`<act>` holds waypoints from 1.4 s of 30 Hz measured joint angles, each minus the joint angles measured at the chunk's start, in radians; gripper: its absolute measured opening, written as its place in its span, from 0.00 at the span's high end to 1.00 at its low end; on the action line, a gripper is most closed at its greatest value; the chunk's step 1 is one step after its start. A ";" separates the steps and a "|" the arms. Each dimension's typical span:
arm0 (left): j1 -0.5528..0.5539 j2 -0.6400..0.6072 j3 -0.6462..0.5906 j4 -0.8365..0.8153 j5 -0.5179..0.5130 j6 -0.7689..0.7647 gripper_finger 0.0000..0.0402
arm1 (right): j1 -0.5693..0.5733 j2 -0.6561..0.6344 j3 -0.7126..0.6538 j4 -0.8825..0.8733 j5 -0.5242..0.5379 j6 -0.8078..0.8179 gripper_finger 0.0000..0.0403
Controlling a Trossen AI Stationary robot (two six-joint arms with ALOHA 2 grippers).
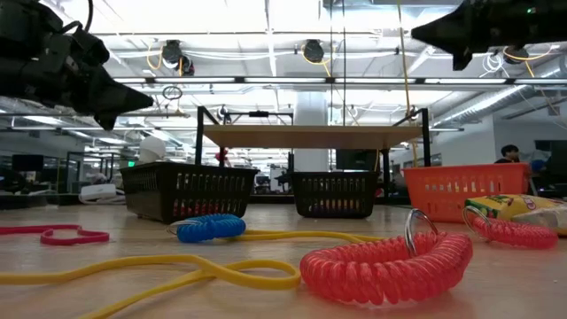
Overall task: Pick & Place Office Desk Supplies
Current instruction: Put the crayon box into the orange bin
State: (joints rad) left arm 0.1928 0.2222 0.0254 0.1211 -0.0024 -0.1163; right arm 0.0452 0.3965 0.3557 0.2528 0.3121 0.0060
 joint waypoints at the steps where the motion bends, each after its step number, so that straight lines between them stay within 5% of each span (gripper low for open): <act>1: 0.000 0.000 0.000 0.005 -0.024 0.019 0.99 | 0.000 -0.015 0.000 -0.004 -0.001 -0.001 1.00; 13: 0.000 0.000 0.000 0.008 -0.195 0.199 0.99 | 0.000 -0.068 -0.019 -0.045 -0.003 0.025 1.00; 24: 0.000 0.000 0.000 -0.096 -0.171 0.179 0.99 | 0.000 -0.145 -0.227 0.261 -0.004 0.032 1.00; 42: 0.000 0.000 0.000 -0.045 -0.132 0.097 0.99 | 0.000 -0.202 -0.303 0.258 -0.086 0.045 1.00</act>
State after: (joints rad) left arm 0.1928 0.2222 0.0254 0.0761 -0.1347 -0.0195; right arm 0.0456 0.1944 0.0532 0.5111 0.2264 0.0512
